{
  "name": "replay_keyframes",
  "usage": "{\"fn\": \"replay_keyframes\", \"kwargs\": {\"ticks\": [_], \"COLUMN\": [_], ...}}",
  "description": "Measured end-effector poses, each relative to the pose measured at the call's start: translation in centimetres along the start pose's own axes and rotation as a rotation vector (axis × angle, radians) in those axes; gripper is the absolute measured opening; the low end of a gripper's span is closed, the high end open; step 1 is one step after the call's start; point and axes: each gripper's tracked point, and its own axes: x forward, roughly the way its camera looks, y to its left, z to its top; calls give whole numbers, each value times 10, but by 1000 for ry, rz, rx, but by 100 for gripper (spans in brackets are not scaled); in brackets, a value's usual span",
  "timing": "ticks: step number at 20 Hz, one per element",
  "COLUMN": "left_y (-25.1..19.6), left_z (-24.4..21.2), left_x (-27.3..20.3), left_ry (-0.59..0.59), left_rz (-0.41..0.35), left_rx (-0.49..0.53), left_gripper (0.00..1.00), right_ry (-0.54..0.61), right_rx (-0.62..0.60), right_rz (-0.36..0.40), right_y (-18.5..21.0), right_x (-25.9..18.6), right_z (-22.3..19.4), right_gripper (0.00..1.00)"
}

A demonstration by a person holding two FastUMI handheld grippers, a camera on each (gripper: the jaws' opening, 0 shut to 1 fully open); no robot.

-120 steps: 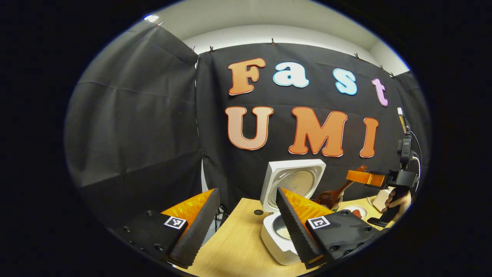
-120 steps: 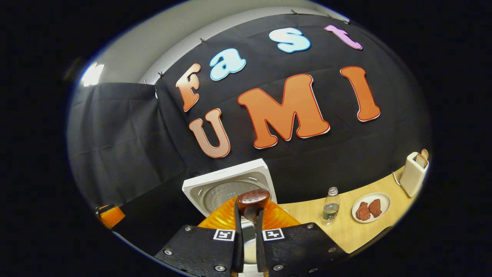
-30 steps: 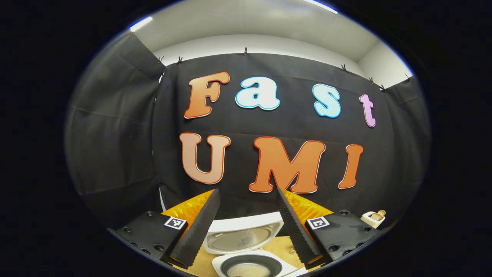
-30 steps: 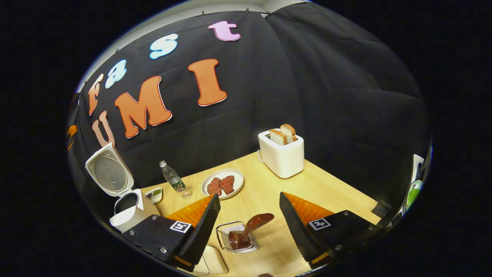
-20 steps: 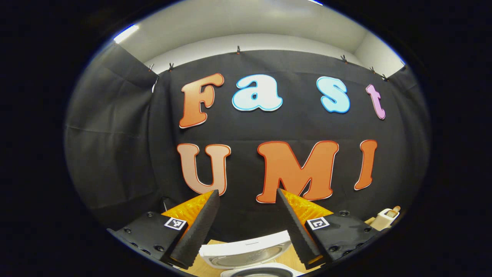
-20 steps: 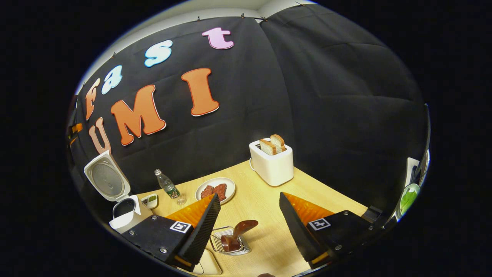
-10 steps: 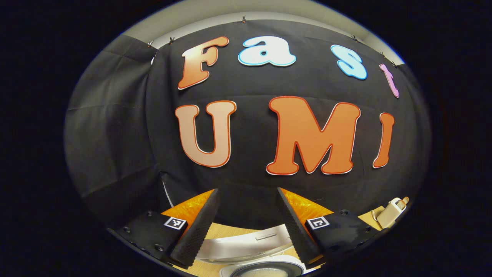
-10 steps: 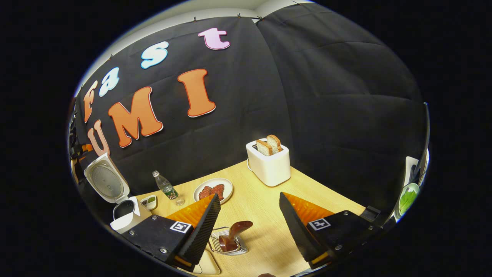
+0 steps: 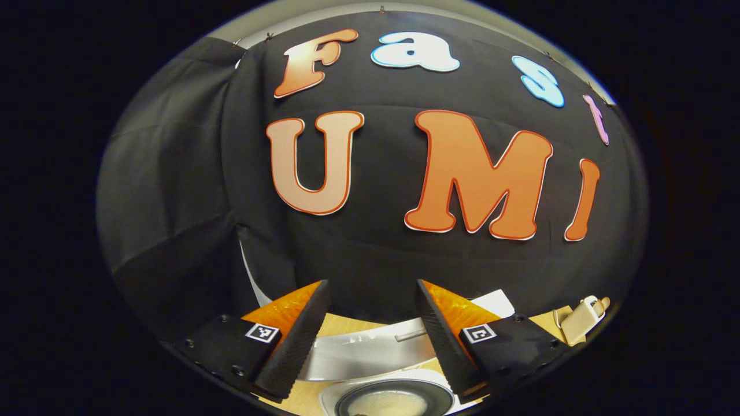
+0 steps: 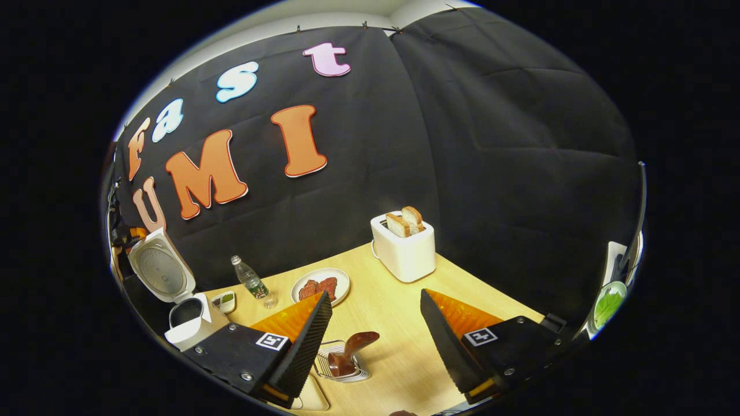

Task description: Close the left gripper, press the button to open the rice cooker; take a wooden spoon from the chopstick holder with the right hand, scoop a spoonful of rice and pour it into the rice cooker, then put the wooden spoon back into the chopstick holder.

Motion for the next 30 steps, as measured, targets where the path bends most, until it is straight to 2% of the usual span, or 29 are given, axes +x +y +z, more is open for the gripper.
{"fn": "replay_keyframes", "kwargs": {"ticks": [6,9,16,22,30], "left_y": [-16,-26,-52,-56,-46], "left_z": [-13,-28,-103,-170,-218], "left_x": [-34,-60,-131,-151,-141], "left_ry": [32,51,133,195,212], "left_rz": [-63,-97,-136,-105,-28], "left_rx": [-12,-26,-75,-102,-40], "left_gripper": [100,99,99,99,100], "right_ry": [-61,-94,-93,-39,36], "right_rx": [-43,-78,-123,-144,-155], "right_rz": [24,62,163,208,219], "right_y": [11,25,55,68,71], "right_x": [-21,-31,-25,-17,-6], "right_z": [39,55,54,34,6], "right_gripper": [95,95,95,95,95]}}
